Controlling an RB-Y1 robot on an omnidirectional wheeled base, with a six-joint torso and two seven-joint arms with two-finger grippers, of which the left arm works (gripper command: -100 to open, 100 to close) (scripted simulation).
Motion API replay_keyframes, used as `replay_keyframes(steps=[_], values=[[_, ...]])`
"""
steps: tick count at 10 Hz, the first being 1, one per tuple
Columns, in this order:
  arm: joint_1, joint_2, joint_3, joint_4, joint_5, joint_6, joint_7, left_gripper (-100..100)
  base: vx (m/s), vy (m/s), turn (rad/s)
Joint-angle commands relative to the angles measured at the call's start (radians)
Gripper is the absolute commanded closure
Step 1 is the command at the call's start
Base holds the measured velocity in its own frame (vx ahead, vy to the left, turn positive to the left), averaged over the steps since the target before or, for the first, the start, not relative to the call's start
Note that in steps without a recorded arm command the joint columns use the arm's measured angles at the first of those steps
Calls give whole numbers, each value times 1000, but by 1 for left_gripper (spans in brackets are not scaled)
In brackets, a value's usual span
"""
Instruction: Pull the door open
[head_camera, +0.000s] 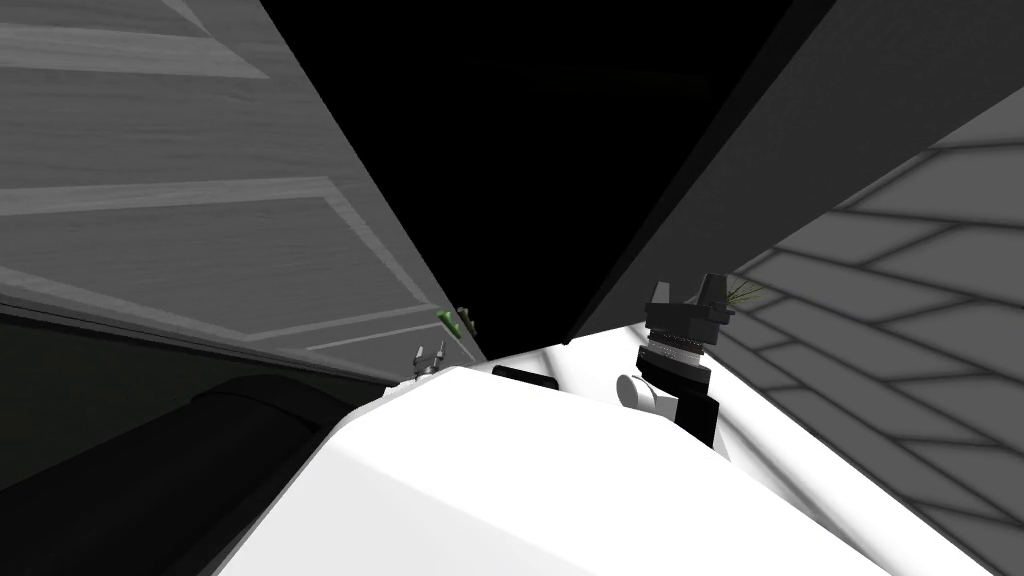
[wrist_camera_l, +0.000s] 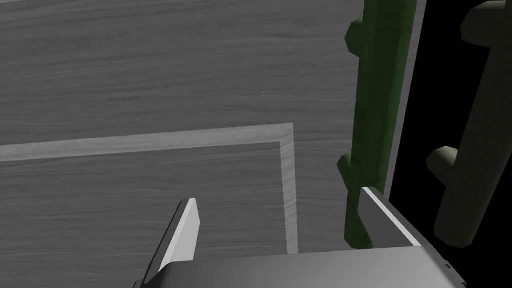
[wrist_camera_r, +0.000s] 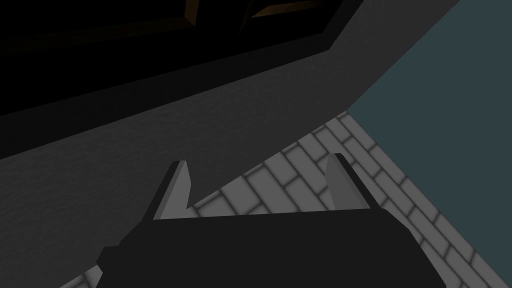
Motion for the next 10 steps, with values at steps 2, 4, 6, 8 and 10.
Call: replay_keyframes(steps=[2,4,6,8,10], values=[[-46,-5,-17,-22,-10,4,6,-100,225,-8,-140],[-37,-4,-11,-23,-6,8,1,100,47,-3,-4],[-37,-4,-11,-23,-6,8,1,100,-30,-17,-29],[-37,-4,-11,-23,-6,8,1,100,-12,-3,2],[-19,-5,-14,-12,-5,13,2,100,-64,0,18]])
